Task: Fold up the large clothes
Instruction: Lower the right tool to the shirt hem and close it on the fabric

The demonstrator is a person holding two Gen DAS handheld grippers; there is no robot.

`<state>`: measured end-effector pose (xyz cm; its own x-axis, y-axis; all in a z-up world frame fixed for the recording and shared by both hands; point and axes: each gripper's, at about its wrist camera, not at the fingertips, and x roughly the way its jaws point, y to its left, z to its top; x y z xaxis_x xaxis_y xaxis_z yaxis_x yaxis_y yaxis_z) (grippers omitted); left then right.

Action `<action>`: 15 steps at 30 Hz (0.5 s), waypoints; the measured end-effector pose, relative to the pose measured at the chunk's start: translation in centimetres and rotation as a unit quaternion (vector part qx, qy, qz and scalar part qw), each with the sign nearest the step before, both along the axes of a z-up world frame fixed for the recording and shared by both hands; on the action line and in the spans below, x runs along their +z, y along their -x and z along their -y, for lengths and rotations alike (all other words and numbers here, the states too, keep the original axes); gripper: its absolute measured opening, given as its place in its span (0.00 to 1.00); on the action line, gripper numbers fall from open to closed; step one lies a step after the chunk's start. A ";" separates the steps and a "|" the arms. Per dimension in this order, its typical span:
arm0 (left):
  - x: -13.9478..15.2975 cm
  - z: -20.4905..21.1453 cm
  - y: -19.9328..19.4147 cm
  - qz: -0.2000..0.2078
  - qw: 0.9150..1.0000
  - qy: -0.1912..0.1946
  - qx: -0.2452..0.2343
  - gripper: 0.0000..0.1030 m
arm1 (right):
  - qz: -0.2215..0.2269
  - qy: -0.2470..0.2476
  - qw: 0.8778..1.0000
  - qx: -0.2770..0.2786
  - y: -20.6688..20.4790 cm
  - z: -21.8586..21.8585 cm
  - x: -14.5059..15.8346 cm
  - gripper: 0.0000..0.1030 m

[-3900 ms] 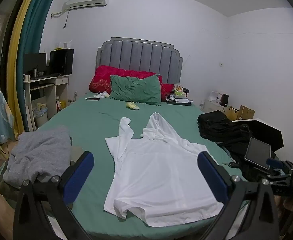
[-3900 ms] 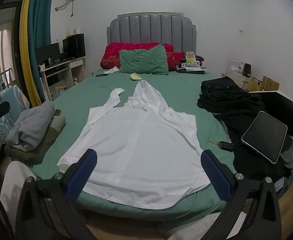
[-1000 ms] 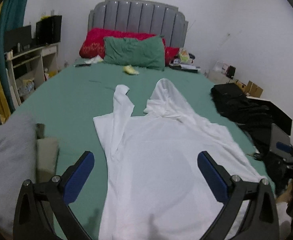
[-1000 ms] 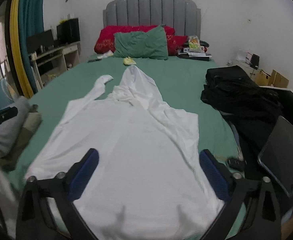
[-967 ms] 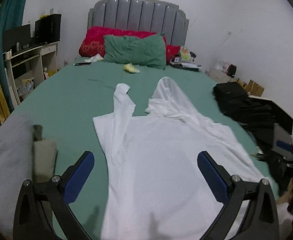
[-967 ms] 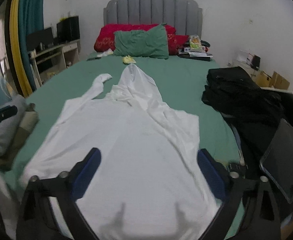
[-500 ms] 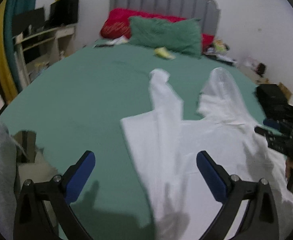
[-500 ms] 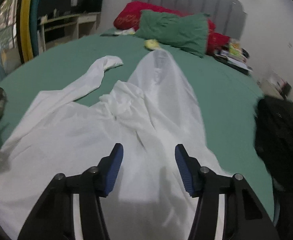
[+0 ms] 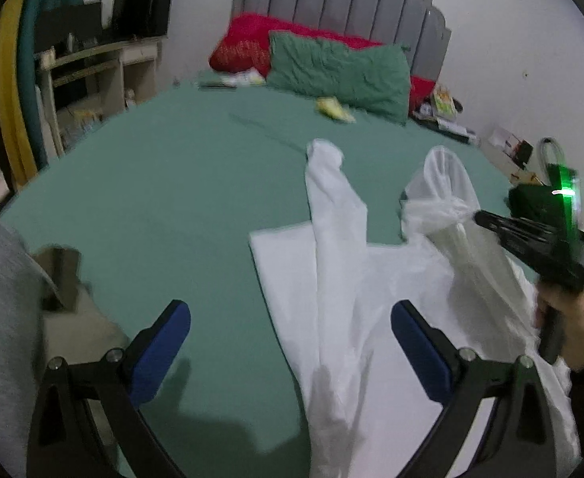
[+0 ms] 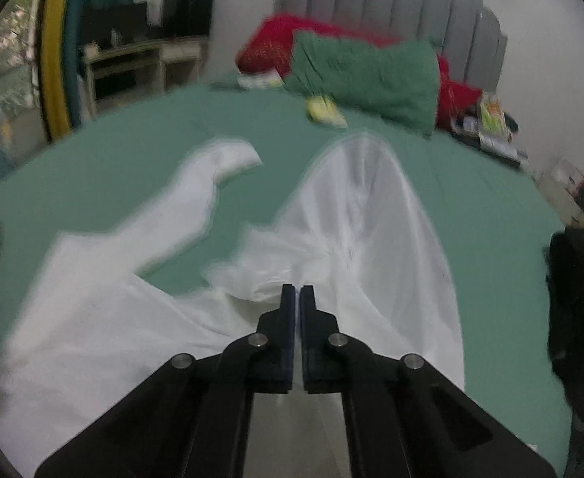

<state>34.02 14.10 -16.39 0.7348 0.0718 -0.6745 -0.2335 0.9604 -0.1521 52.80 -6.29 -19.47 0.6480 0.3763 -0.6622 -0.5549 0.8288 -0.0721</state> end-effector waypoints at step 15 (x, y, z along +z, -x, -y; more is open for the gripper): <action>1.4 -2.5 1.2 0.001 1.000 0.008 0.030 0.98 | -0.141 0.057 0.985 0.087 12.6 -6.4 -6.2 0.73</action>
<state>32.79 16.63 -15.00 0.7313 0.1061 -0.6738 -0.2911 0.9419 -0.1676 40.15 0.07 -25.70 0.3654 0.3787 -0.8503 -0.6990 0.7149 0.0180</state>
